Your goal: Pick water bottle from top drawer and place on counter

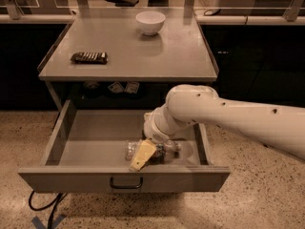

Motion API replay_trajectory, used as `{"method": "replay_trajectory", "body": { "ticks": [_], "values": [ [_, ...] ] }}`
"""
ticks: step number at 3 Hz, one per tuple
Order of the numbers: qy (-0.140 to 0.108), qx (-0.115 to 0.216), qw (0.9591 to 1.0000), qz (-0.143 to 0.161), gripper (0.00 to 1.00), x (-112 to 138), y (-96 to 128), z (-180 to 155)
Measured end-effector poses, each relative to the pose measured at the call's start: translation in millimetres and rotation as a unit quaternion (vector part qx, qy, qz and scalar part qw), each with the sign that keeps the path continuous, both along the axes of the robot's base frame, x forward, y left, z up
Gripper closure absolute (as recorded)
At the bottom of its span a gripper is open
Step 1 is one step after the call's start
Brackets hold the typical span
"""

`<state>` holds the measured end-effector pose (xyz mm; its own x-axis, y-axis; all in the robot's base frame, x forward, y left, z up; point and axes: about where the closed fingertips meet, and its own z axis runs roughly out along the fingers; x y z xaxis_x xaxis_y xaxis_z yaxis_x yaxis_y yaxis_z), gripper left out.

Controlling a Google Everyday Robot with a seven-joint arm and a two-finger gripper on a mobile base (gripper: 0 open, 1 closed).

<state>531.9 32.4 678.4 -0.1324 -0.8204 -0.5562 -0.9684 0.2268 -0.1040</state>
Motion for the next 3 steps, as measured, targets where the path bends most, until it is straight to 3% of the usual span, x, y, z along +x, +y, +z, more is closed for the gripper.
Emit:
{"method": "replay_trajectory", "body": {
  "ticks": [1,2,3],
  "values": [
    [-0.013,0.000,0.9999,0.010,0.00,6.3,3.1,20.6],
    [-0.029,-0.010,0.9995,0.013,0.00,32.0,4.9,55.0],
    [-0.033,-0.007,0.9993,0.012,0.00,36.7,6.5,62.4]
  ]
}}
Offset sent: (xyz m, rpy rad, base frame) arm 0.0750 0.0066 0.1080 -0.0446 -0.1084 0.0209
